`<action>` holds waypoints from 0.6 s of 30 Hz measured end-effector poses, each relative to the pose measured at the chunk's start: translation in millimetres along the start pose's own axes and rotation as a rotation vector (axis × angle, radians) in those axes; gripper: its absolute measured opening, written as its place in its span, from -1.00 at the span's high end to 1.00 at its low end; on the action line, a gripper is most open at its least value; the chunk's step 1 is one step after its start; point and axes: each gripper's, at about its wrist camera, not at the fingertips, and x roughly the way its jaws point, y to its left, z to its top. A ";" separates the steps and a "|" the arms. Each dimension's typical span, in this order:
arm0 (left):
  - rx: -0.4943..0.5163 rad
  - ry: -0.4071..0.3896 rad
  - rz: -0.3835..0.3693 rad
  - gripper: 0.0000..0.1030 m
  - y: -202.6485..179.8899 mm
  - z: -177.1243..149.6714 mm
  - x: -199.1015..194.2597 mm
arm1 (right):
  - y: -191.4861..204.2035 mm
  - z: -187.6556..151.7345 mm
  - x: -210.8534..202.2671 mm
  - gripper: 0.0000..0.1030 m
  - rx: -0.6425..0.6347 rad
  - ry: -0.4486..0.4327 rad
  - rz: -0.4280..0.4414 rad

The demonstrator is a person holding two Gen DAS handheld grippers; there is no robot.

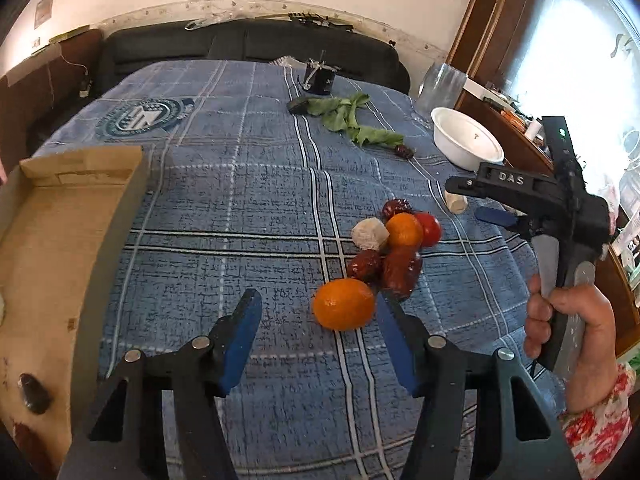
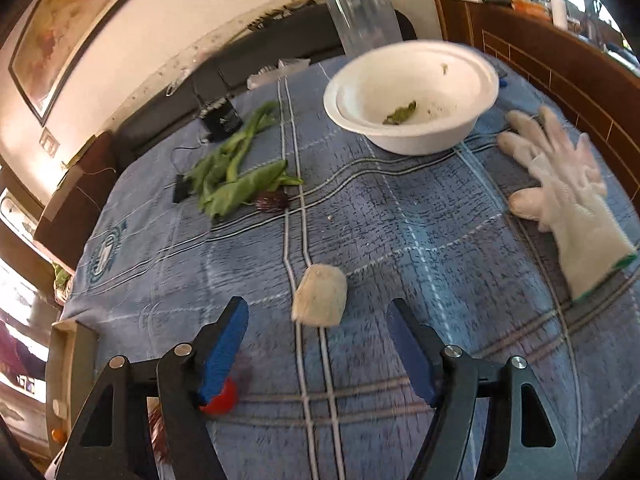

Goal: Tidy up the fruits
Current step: 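Grasp a second mandarin orange with the left tool while the right tool grasps a white cylindrical piece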

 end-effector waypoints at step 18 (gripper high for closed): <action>-0.015 0.029 -0.153 0.37 0.0 -5.0 14.5 | 1.6 0.7 7.2 0.43 -0.066 -0.045 -0.054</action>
